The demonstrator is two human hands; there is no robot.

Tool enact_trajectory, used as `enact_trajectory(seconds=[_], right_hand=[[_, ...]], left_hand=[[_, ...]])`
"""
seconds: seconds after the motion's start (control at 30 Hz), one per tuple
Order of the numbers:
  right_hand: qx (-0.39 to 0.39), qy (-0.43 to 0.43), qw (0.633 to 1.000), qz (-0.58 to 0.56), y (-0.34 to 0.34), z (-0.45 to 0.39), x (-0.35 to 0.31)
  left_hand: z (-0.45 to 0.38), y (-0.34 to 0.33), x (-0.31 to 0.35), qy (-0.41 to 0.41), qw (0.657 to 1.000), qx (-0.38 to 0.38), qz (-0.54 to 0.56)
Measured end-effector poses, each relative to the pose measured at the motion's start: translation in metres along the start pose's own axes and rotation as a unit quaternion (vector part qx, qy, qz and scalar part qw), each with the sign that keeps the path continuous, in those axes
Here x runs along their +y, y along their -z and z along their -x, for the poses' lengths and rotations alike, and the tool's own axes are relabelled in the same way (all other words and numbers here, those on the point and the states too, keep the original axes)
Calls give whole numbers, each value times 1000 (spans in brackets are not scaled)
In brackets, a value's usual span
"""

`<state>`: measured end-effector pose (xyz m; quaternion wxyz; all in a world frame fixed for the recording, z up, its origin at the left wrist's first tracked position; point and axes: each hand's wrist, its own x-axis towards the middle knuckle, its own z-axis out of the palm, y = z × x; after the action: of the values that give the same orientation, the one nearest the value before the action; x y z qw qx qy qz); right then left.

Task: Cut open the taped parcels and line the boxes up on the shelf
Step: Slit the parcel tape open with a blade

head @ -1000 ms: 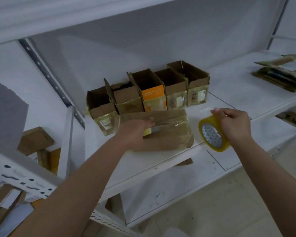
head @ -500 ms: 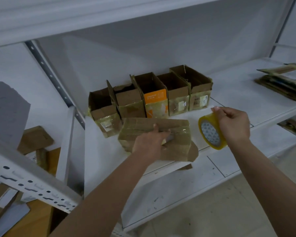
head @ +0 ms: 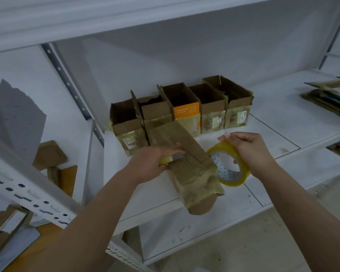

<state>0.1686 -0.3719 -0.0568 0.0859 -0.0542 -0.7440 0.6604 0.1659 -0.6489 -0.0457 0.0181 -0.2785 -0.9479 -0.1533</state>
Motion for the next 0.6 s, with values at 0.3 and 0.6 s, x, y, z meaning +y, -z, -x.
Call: enact_trajectory(seconds=[0.3,0.6], right_hand=[[23,2,1000,-10,-25,14,-4],[43,15,997,70,-21,12,-12]], left_hand=[[-4,3,-29,81,996,25,-34],[-3,0,-33,85,994,48,49]])
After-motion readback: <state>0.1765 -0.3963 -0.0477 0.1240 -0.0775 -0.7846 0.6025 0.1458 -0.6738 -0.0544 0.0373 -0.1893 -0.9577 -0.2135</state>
